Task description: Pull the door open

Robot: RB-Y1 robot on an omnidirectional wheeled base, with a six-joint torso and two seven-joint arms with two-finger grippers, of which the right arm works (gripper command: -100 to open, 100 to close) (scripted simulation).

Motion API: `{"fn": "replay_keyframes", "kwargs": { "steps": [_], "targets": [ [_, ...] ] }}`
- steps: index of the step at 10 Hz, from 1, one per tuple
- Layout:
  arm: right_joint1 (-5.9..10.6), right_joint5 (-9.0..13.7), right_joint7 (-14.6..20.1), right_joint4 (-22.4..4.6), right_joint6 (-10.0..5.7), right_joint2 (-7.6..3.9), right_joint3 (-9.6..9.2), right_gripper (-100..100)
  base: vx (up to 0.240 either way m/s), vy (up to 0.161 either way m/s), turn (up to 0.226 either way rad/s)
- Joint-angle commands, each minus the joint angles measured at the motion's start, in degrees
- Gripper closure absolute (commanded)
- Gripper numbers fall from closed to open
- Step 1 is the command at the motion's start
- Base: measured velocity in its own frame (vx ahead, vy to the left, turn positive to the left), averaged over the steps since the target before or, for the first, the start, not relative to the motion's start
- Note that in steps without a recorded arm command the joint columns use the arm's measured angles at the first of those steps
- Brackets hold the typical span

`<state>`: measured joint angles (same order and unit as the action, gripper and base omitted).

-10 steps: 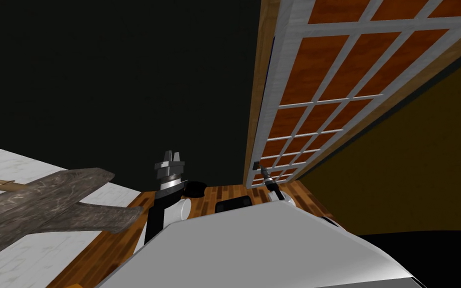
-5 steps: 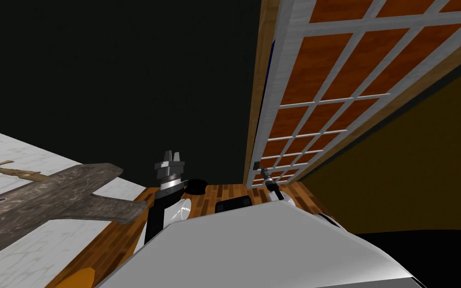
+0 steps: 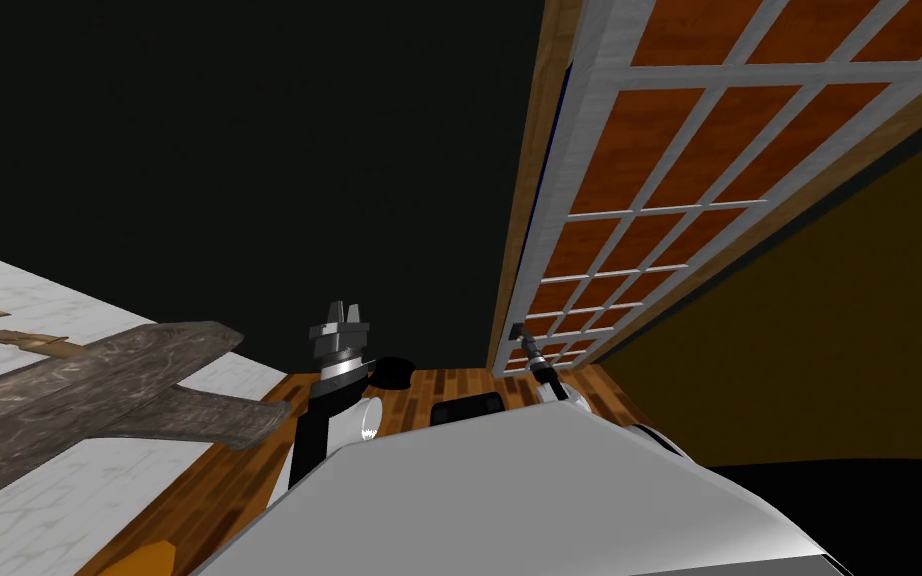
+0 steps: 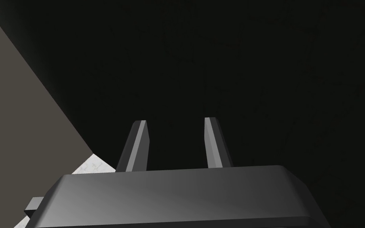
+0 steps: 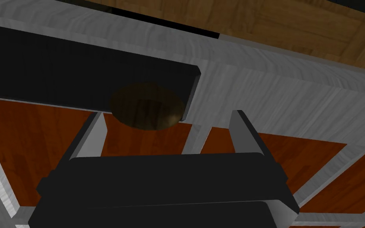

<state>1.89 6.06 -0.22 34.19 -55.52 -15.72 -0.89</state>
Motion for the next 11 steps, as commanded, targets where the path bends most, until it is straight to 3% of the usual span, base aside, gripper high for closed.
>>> {"fn": "replay_keyframes", "kwargs": {
  "steps": [1,11],
  "targets": [
    [-0.11,-0.83,-2.86,0.15,-0.07,0.07,0.06,-100,-0.003,0.03,-0.056],
    [-0.51,-5.11,-16.29,0.62,-0.6,-0.02,0.41,-100,-0.008,0.017,-0.053]
  ]
}}
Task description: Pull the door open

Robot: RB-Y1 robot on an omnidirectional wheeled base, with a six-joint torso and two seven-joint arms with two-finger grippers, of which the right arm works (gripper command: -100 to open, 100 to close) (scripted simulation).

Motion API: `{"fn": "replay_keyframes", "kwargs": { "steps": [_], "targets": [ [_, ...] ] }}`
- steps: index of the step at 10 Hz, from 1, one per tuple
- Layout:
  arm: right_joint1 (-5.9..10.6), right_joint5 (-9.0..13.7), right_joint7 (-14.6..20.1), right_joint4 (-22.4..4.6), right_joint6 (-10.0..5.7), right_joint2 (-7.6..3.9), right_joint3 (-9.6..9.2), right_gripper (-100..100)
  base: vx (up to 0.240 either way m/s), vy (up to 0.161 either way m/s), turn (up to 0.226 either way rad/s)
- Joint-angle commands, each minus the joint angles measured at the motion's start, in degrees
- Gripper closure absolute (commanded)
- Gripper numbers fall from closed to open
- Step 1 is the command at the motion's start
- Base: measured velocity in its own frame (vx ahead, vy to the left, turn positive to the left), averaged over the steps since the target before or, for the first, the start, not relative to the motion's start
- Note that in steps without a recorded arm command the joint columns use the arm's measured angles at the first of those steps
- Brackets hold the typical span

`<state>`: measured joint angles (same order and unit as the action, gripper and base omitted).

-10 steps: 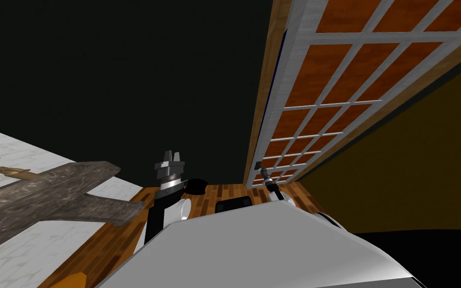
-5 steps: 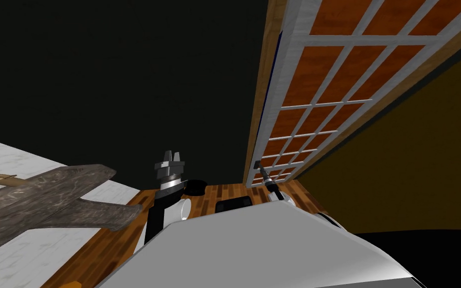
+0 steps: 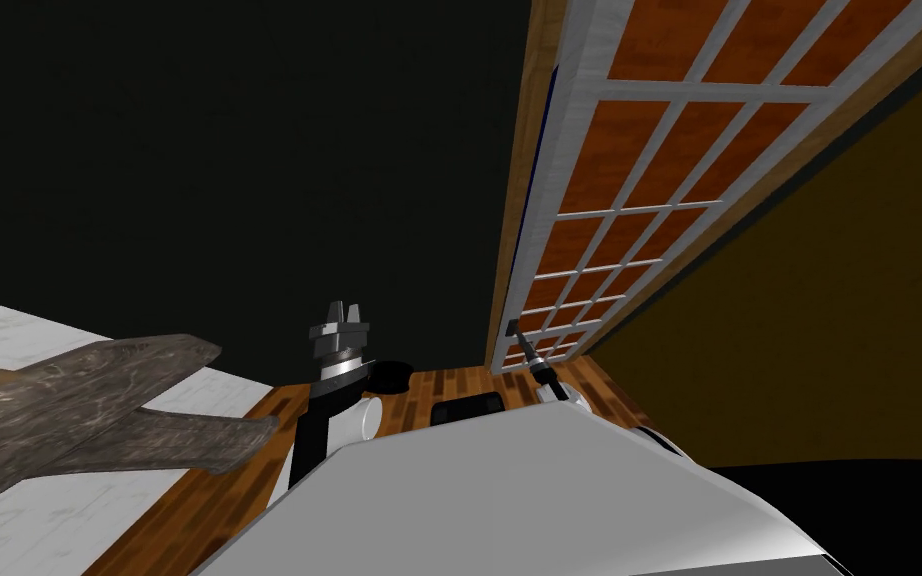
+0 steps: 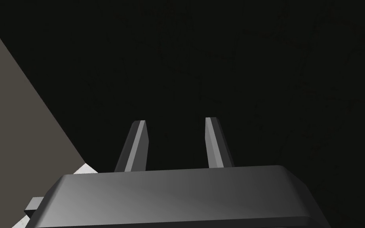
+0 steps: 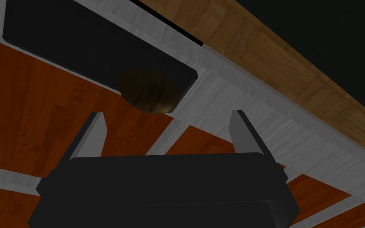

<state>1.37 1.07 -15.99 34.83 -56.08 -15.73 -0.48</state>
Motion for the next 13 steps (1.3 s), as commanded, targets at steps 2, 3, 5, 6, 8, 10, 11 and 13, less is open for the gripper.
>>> {"fn": "replay_keyframes", "kwargs": {
  "steps": [2,3,5,6,8,10,11,13],
  "targets": [
    [-0.15,-1.82,-4.32,0.16,-0.25,-0.04,0.15,-100,-0.009,0.015,-0.089],
    [-0.15,-1.82,-5.25,0.16,-0.25,-0.04,0.15,-100,-0.01,0.017,-0.037],
    [-0.23,-2.7,-7.63,0.26,-0.36,-0.06,0.22,-100,-0.009,0.012,-0.048],
    [-0.31,-3.59,-9.93,0.36,-0.47,-0.08,0.29,-100,-0.012,0.009,-0.06],
    [-0.39,-4.5,-12.38,0.46,-0.59,-0.1,0.37,-100,-0.012,0.012,-0.08],
    [-0.48,-5.41,-14.76,0.56,-0.7,-0.11,0.44,-100,-0.009,0.01,-0.056],
    [-0.56,-6.31,-17.03,0.66,-0.81,-0.13,0.52,-100,-0.009,0.005,-0.08],
    [-0.65,-7.22,-19.52,0.76,-0.92,-0.15,0.59,-100,-0.011,0.008,-0.074]
  ]
}}
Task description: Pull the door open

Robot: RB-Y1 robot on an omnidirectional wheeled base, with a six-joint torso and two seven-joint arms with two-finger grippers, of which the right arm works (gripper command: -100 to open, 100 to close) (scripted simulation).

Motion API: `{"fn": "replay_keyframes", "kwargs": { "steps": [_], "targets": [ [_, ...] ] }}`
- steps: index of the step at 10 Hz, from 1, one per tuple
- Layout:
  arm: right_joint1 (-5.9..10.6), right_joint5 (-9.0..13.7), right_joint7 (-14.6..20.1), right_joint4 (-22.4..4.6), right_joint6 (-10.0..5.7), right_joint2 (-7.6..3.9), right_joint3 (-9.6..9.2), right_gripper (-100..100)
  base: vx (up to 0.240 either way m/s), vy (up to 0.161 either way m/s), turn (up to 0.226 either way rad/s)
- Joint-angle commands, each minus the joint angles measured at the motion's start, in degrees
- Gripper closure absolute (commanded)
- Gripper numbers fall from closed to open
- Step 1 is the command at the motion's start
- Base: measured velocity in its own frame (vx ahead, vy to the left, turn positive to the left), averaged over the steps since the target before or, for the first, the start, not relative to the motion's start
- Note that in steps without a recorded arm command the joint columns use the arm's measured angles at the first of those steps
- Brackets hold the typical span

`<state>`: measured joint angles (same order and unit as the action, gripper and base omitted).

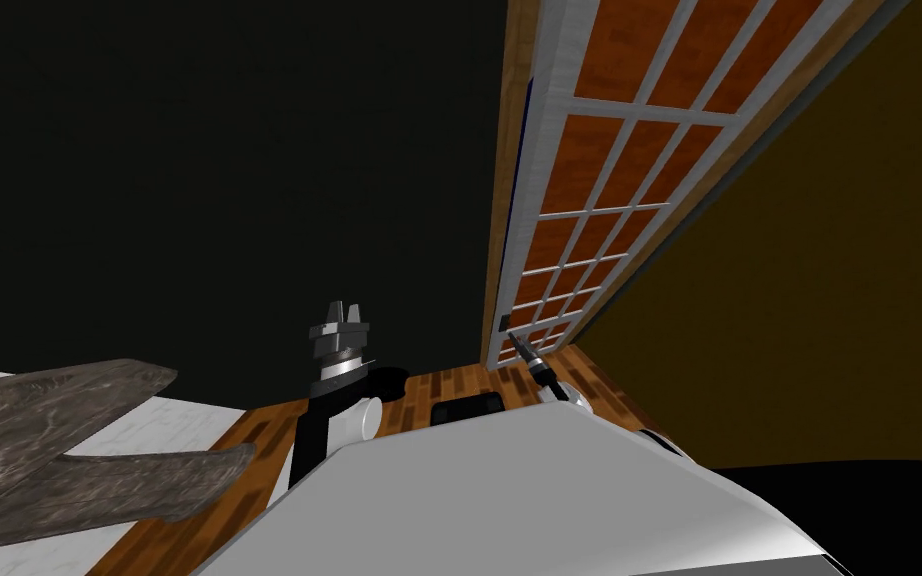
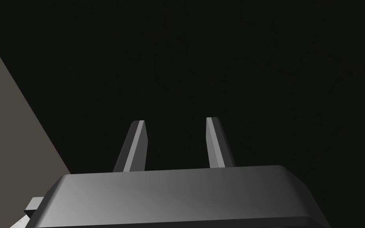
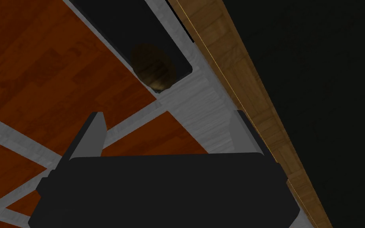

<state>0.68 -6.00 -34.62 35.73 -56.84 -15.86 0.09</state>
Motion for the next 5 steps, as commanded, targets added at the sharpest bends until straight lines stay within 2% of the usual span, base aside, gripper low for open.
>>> {"fn": "replay_keyframes", "kwargs": {
  "steps": [1,2,4,5],
  "targets": [
    [-0.04,-1.04,-2.86,-0.04,-0.27,-0.04,0.09,-100,-0.009,0.006,-0.053],
    [-0.04,-1.04,-3.26,-0.04,-0.27,-0.04,0.09,-100,-0.008,0.004,-0.04],
    [-0.2,-2.77,-7.05,0.15,-0.48,-0.07,0.23,-100,-0.009,0.004,-0.089],
    [-0.2,-2.77,-8.0,0.15,-0.48,-0.07,0.23,-100,-0.009,0.005,-0.041]
  ]
}}
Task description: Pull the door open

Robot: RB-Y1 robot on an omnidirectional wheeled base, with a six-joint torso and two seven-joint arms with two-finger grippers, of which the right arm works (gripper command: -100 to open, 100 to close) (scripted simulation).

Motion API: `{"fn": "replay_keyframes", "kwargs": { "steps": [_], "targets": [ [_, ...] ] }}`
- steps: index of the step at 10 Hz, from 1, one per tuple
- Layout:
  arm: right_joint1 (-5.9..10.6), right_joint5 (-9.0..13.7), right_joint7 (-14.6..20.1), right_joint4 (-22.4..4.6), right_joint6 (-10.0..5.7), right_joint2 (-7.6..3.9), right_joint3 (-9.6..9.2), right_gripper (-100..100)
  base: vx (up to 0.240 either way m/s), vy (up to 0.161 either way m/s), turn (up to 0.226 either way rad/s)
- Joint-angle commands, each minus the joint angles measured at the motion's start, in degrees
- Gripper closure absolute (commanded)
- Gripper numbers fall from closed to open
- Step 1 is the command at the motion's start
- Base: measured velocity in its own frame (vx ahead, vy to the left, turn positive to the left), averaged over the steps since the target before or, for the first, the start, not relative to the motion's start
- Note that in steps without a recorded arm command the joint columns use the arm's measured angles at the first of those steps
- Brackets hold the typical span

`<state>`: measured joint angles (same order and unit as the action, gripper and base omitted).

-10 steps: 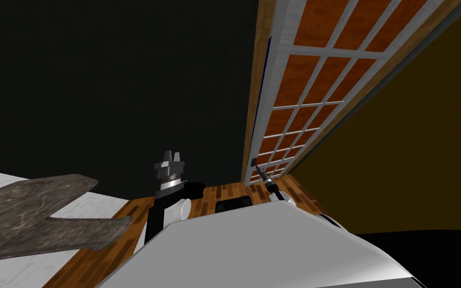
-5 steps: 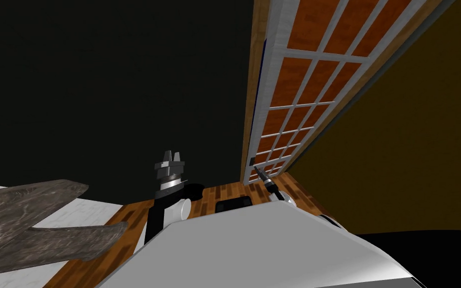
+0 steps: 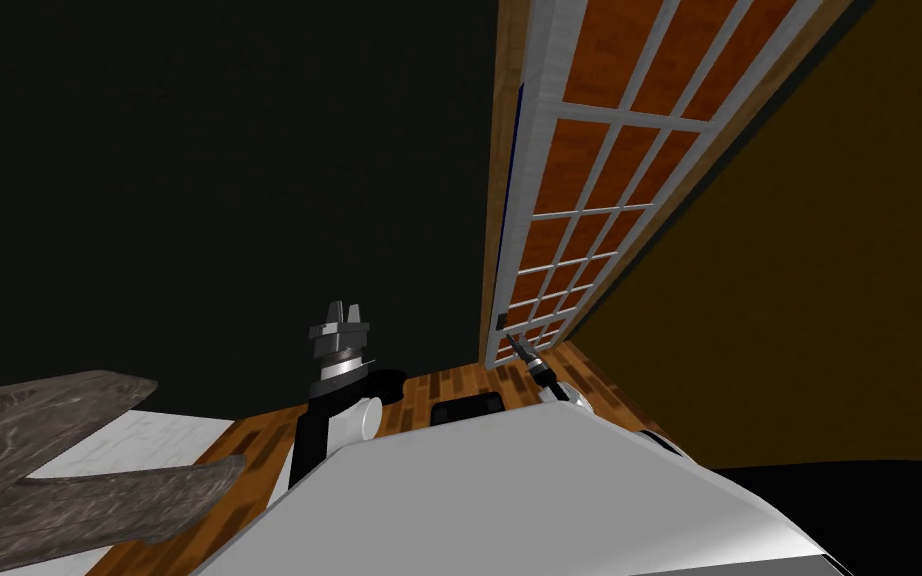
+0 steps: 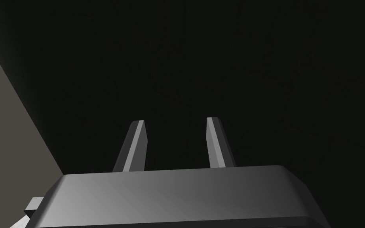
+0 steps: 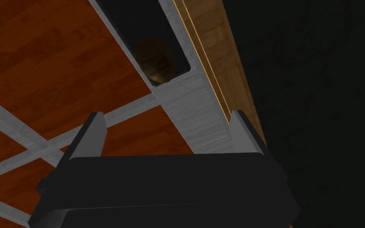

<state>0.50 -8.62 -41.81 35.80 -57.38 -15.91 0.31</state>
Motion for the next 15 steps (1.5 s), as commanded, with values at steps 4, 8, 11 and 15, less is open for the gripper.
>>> {"fn": "replay_keyframes", "kwargs": {
  "steps": [4,8,11,15],
  "targets": [
    [-0.23,-2.54,-7.0,0.34,-0.24,-0.06,0.2,-100,-0.008,0.001,-0.065],
    [-0.36,-3.95,-12.27,0.49,-0.42,-0.09,0.32,-100,-0.007,0.0,-0.054],
    [-0.47,-5.16,-16.29,0.63,-0.57,-0.11,0.42,-100,-0.005,-0.002,-0.051],
    [-0.63,-6.86,-21.79,0.82,-0.78,-0.15,0.56,-100,-0.003,-0.003,-0.049]
  ]
}}
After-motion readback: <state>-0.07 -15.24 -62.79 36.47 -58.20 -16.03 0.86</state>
